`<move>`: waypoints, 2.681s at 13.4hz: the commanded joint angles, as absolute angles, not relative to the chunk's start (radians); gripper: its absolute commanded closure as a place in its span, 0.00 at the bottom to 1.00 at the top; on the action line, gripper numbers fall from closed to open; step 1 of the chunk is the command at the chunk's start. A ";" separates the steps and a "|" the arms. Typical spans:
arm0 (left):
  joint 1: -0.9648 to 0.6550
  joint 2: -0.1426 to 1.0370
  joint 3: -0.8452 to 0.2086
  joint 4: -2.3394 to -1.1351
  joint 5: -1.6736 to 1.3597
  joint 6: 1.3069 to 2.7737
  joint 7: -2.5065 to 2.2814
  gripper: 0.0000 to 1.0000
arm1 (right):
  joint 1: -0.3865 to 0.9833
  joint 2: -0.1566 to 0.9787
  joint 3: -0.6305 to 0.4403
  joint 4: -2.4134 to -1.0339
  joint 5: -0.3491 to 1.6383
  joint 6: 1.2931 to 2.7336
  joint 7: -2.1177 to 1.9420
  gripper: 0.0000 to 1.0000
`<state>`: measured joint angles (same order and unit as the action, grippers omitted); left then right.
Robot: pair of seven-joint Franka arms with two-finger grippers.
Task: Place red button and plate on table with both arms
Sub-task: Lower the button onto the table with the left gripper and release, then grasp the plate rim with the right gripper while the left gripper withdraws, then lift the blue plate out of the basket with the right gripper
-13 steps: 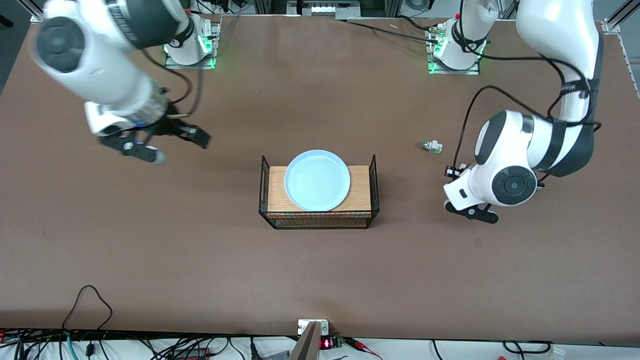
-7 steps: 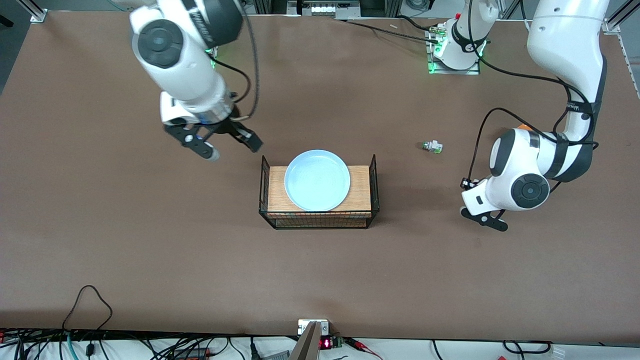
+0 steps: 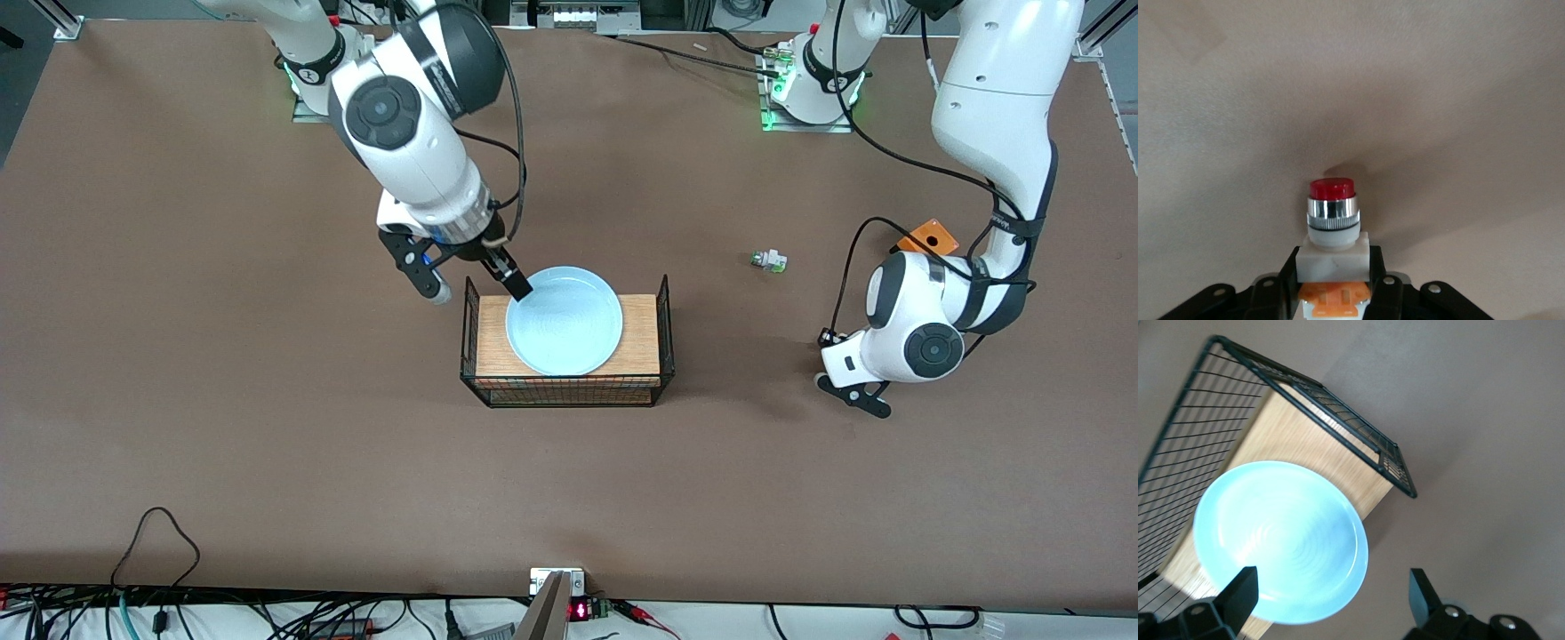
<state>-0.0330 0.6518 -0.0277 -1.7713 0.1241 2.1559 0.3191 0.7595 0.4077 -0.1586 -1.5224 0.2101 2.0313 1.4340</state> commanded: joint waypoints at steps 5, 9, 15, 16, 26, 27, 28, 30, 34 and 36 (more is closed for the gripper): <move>-0.025 0.595 -0.054 -1.717 0.135 1.999 0.324 0.00 | 0.819 0.521 -0.170 -1.491 0.218 2.117 1.532 0.00; -0.037 0.493 -0.087 -1.593 0.097 1.739 0.301 0.00 | 0.810 0.548 -0.173 -1.493 0.212 2.117 1.528 0.00; -0.031 0.361 -0.123 -1.321 0.081 1.342 0.143 0.00 | 0.810 0.568 -0.173 -1.500 0.218 2.108 1.532 0.02; -0.041 0.303 -0.115 -1.336 0.055 1.348 0.124 0.00 | 0.811 0.568 -0.173 -1.500 0.218 2.106 1.532 0.07; 0.020 -0.051 -0.110 -1.761 0.043 1.677 0.026 0.00 | 0.801 0.566 -0.175 -1.502 0.212 2.105 1.508 0.92; 0.031 -0.048 -0.110 -1.759 0.026 1.678 0.026 0.00 | 0.801 0.565 -0.175 -1.502 0.212 2.105 1.506 0.96; 0.031 -0.038 -0.110 -1.753 0.012 1.680 0.025 0.00 | 0.801 0.561 -0.176 -1.502 0.212 2.105 1.499 1.00; 0.031 -0.026 -0.112 -1.732 0.012 1.674 0.023 0.00 | 0.799 0.557 -0.176 -1.497 0.224 2.105 1.480 1.00; 0.031 -0.025 -0.112 -1.733 0.014 1.666 0.031 0.00 | 0.801 0.459 -0.179 -1.491 0.232 2.065 1.480 1.00; 0.032 -0.025 -0.110 -1.735 0.014 1.666 0.035 0.00 | 0.799 0.401 -0.181 -1.491 0.248 2.016 1.480 1.00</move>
<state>0.0238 -0.0323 -0.1071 -1.7520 0.0250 1.6729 0.0244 0.8074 0.4578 -0.1756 -1.4955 0.2228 2.0504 1.4875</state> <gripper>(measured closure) 0.000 0.969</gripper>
